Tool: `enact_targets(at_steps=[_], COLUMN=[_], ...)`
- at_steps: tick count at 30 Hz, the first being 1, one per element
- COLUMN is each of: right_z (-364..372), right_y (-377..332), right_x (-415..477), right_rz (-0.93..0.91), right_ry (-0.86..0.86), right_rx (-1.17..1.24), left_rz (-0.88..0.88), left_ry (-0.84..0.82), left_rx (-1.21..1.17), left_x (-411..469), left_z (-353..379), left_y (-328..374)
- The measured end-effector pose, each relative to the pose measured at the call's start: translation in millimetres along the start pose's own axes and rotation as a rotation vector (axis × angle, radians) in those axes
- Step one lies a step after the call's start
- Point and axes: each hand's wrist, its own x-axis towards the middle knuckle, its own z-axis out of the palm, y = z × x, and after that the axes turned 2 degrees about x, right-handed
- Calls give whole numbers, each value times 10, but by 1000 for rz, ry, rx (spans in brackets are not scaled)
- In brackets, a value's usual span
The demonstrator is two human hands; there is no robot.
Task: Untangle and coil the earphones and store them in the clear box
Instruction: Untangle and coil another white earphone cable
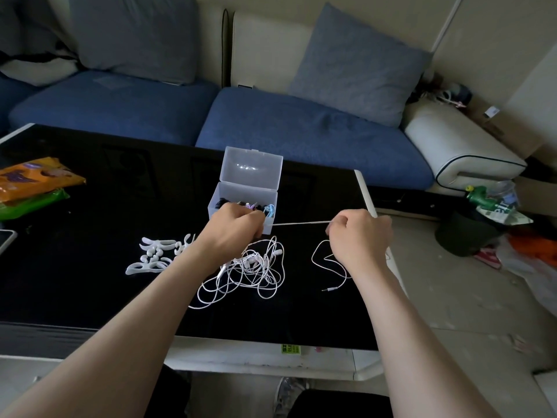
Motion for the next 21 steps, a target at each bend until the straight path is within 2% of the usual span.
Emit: enact_targets(at_steps=[6, 10, 15, 17, 21], right_z=[33, 66, 205, 229, 197], right_y=[-15, -29, -177, -247, -334], right_x=[-12, -34, -195, -231, -238], right_rz=[54, -26, -243, -314, -333], right_ry=[-56, -236, -528, -518, -450], right_rx=[-106, -162, 259, 325, 380], left_rz=[-27, 10, 68, 74, 41], left_ry=[-133, -245, -310, -324, -347], left_rx=[-101, -175, -198, -197, -252], left_x=[-23, -51, -79, -72, -34], left_z=[-45, -72, -58, -65, -94], left_y=[4, 34, 39, 32, -23])
